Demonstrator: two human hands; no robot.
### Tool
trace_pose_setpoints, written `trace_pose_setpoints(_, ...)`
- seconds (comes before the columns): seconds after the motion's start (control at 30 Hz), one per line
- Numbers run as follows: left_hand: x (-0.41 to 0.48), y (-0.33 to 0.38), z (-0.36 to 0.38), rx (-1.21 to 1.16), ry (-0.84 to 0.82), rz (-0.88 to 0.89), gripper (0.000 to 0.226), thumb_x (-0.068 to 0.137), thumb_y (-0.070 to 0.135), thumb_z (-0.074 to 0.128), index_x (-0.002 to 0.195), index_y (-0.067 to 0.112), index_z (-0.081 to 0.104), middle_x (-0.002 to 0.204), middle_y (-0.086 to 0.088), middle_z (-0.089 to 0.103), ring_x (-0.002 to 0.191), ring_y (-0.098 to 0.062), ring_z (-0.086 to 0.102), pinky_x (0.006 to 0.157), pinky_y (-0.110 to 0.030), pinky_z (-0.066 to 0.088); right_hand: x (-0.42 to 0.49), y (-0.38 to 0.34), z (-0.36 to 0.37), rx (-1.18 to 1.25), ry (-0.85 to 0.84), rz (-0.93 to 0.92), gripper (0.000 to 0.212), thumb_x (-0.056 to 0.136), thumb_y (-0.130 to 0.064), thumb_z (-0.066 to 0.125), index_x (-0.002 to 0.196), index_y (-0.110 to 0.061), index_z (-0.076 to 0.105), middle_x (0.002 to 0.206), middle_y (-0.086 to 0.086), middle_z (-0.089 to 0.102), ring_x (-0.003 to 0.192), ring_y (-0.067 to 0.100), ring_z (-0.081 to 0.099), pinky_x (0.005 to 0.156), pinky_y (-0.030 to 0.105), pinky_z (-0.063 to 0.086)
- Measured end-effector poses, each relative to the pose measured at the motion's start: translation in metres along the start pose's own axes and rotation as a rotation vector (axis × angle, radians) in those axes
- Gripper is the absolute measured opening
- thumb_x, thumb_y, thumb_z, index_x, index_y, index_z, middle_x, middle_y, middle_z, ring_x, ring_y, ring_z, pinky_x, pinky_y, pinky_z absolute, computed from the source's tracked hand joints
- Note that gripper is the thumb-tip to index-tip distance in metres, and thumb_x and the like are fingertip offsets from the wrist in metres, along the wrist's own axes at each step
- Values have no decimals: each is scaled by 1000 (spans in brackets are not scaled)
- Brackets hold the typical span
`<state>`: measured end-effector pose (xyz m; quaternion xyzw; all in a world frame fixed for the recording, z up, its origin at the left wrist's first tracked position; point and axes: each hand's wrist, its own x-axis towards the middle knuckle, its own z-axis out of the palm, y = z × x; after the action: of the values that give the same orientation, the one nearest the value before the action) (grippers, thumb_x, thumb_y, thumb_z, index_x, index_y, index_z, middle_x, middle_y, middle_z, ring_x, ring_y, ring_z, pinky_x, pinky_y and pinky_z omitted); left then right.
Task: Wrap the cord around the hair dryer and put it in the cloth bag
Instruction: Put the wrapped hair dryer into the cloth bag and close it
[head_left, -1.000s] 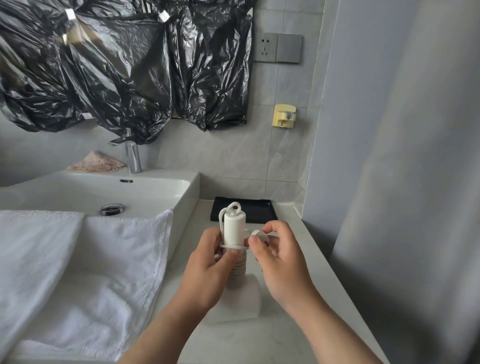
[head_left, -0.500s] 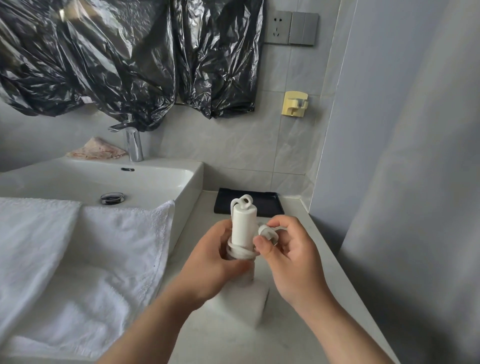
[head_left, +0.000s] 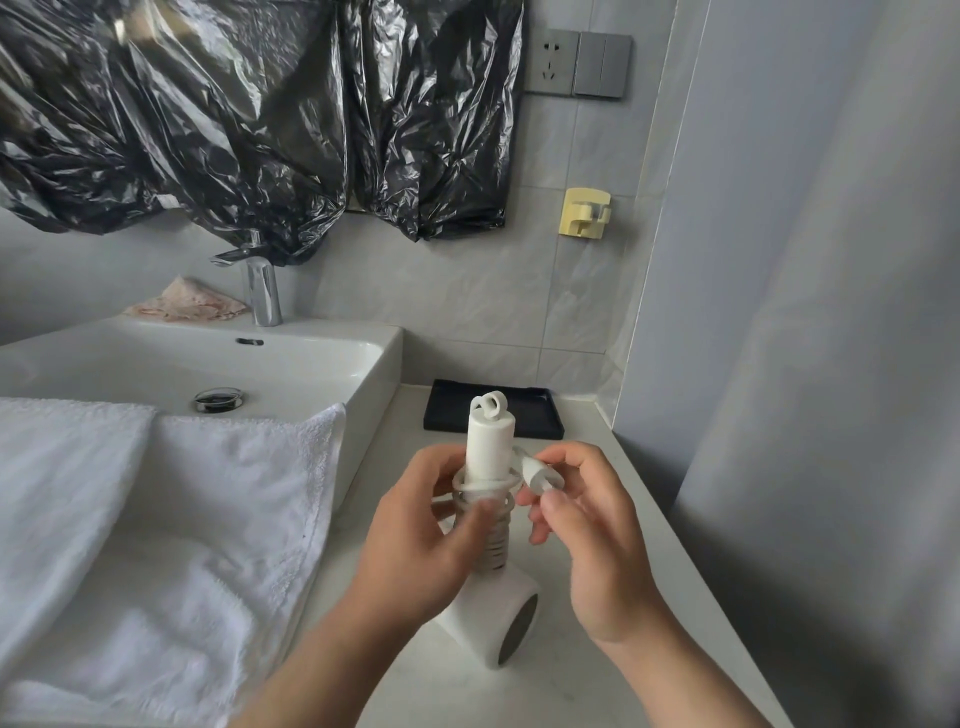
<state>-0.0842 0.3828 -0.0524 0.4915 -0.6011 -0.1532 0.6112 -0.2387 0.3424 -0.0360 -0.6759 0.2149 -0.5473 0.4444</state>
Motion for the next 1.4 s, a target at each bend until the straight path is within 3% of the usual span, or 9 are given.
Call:
trace_pose_setpoints(0.1, -4, -2, 5, 89, 90, 69, 15, 85, 33, 64, 97, 27, 56, 100, 19, 69, 94, -6, 69, 83, -26, 56, 5, -1, -2, 17, 69, 30, 26, 76, -40, 55, 96, -29, 66, 93, 10, 69, 81, 17, 59, 69, 32, 48)
trace_pose_setpoints(0.3, -2, -5, 5, 235, 101, 214, 12, 91, 35, 56, 91, 23, 55, 105, 17, 63, 94, -13, 65, 75, -43, 58, 10, -5, -2, 114, 154, 166, 25, 83, -32, 53, 98, -37, 73, 99, 0, 73, 85, 19, 57, 71, 36, 47)
trace_pose_setpoints(0.5, -6, -3, 2, 273, 75, 231, 14, 88, 43, 61, 94, 31, 57, 120, 19, 54, 106, -9, 60, 75, -41, 58, 15, -11, -5, 116, 197, 374, 26, 102, -26, 47, 110, -26, 71, 103, 1, 77, 86, 21, 60, 71, 35, 49)
trace_pose_setpoints(0.7, -5, 1, 4, 275, 87, 196, 12, 87, 46, 59, 93, 36, 62, 117, 24, 50, 104, -4, 60, 74, -39, 58, 17, -22, -8, 213, 147, 565, 17, 98, -27, 54, 89, -22, 67, 98, 10, 77, 87, 25, 68, 70, 36, 50)
trace_pose_setpoints(0.87, -6, 0, 8, 305, 81, 232, 17, 89, 32, 63, 101, 44, 65, 121, 21, 48, 112, -3, 57, 75, -31, 56, 20, -34, -10, 368, 47, 708, 7, 92, -15, 58, 88, -16, 63, 83, 12, 72, 72, 22, 64, 64, 31, 50)
trace_pose_setpoints(1.0, -7, 7, 7, 226, 51, 197, 21, 87, 35, 60, 104, 46, 68, 121, 26, 45, 120, -4, 52, 81, -12, 48, 24, -34, -8, 553, 68, 882, 5, 88, -12, 60, 90, -10, 64, 72, 10, 63, 60, 18, 58, 54, 23, 48)
trace_pose_setpoints(1.2, -7, 23, 6, 80, 108, 20, 32, 87, 22, 69, 104, 41, 50, 112, 24, 56, 110, 0, 59, 87, -16, 48, 22, -23, 0, 675, 153, 935, 19, 86, -14, 64, 103, -9, 70, 64, 5, 55, 54, 12, 53, 50, 21, 47)
trace_pose_setpoints(1.3, -4, 33, 4, 13, 29, -61, 41, 89, 6, 67, 110, 35, 48, 98, 35, 63, 90, 10, 64, 72, -11, 48, 20, -23, 5, 670, 148, 934, 15, 89, -12, 61, 98, -9, 71, 62, 4, 59, 56, 10, 54, 50, 20, 44)
trace_pose_setpoints(1.4, 2, 41, 4, -42, -55, -73, 29, 91, -6, 60, 108, 17, 55, 80, 24, 69, 73, 5, 65, 65, -9, 47, 22, -22, 9, 622, 149, 931, 24, 89, -6, 52, 99, -8, 73, 62, 4, 65, 49, 10, 57, 48, 21, 44)
